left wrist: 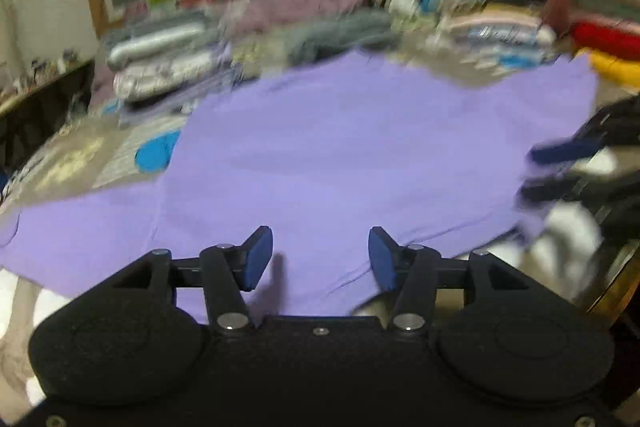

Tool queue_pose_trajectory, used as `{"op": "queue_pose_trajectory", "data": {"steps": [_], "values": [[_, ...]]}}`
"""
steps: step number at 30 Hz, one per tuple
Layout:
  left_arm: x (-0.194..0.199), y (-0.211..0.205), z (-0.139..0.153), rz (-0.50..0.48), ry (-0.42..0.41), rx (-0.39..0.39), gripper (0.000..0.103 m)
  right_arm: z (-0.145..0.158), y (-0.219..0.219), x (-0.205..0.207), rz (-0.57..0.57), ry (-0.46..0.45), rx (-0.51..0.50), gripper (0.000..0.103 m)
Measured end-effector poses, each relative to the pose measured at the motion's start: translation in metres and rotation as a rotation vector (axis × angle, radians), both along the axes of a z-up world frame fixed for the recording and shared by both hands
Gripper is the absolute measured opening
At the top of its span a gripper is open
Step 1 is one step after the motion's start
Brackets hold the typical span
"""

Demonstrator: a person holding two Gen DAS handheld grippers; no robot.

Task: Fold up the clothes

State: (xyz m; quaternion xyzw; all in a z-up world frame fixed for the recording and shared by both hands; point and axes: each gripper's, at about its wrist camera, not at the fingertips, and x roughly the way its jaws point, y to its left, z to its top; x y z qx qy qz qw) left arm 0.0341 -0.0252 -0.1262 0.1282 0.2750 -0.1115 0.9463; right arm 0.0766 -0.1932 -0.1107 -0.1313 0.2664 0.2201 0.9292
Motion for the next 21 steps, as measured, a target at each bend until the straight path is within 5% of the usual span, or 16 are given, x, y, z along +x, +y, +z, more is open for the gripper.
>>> {"op": "queue_pose_trajectory", "data": {"steps": [2,4,6,10,14,19,21], "values": [[0.003,-0.010,-0.016,-0.012,0.104,0.053,0.058,-0.001,0.003,-0.007,0.008,-0.010,-0.010,0.033],[-0.004,-0.015,-0.015,-0.021,0.046,0.086,0.057,-0.001,0.006,-0.015,0.016,-0.021,-0.020,0.033],[-0.011,-0.012,-0.002,-0.018,-0.021,0.041,0.058,-0.002,0.009,-0.022,0.025,-0.031,-0.029,0.033],[-0.014,0.005,0.012,0.096,-0.142,0.008,0.058,0.003,0.017,-0.043,0.071,-0.101,-0.020,0.033],[0.000,0.037,0.001,0.267,-0.067,-0.036,0.060,0.006,0.027,-0.049,0.091,-0.133,-0.010,0.036],[0.006,0.071,0.006,0.286,0.037,-0.212,0.060,-0.003,0.025,-0.033,0.084,0.015,0.015,0.041],[0.009,0.075,0.005,0.317,0.010,-0.194,0.060,-0.004,0.025,-0.033,0.079,0.038,0.012,0.041]]}}
